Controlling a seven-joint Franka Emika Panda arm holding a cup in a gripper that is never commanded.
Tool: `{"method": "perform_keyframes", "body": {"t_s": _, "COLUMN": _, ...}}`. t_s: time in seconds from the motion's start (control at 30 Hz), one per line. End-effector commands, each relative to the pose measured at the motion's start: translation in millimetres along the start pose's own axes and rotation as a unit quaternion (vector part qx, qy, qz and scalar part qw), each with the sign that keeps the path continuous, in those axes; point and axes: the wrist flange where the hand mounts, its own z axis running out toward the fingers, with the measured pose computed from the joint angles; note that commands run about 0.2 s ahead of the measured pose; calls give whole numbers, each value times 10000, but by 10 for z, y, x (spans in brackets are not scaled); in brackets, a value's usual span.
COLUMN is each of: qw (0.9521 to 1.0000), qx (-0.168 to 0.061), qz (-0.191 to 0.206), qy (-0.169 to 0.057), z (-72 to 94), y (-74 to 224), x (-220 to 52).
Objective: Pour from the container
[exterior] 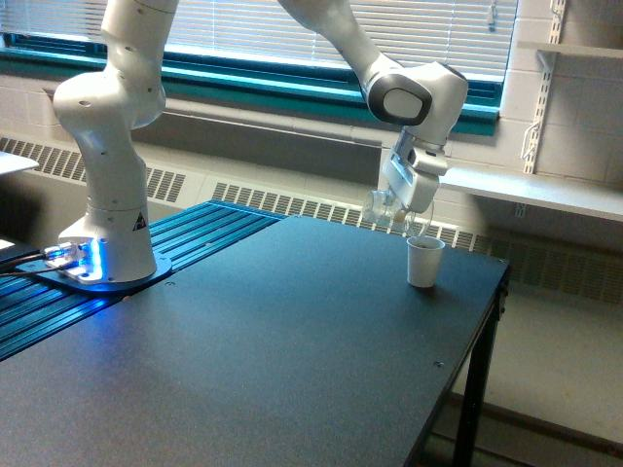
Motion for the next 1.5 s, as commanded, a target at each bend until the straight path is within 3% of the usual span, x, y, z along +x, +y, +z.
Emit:
{"method": "perform_keyframes", "body": {"t_s": 0.03, "qw": 10000, "qx": 49, "qz": -3, "qy": 43, "z": -35, "y": -23, "x": -30}}
{"method": "perform_keyframes", "body": {"t_s": 0.7, "qw": 9996, "qx": 87, "qz": 51, "qy": 267, "z": -74, "y": 22, "x": -9}}
{"method": "perform_keyframes", "body": {"t_s": 1.1, "qw": 9992, "qx": 244, "qz": -19, "qy": 331, "z": -98, "y": -96, "x": -109}}
{"method": "perform_keyframes", "body": {"t_s": 1.17, "qw": 9988, "qx": 278, "qz": -55, "qy": 404, "z": -57, "y": -169, "x": -163}}
{"method": "perform_keyframes", "body": {"t_s": 1.27, "qw": 9990, "qx": 155, "qz": -232, "qy": 361, "z": 159, "y": -315, "x": -373}}
{"method": "perform_keyframes", "body": {"t_s": 1.33, "qw": 9978, "qx": 272, "qz": -483, "qy": 369, "z": 154, "y": -462, "x": -529}}
{"method": "perform_keyframes", "body": {"t_s": 1.5, "qw": 9961, "qx": 531, "qz": -616, "qy": 352, "z": 142, "y": -588, "x": -771}}
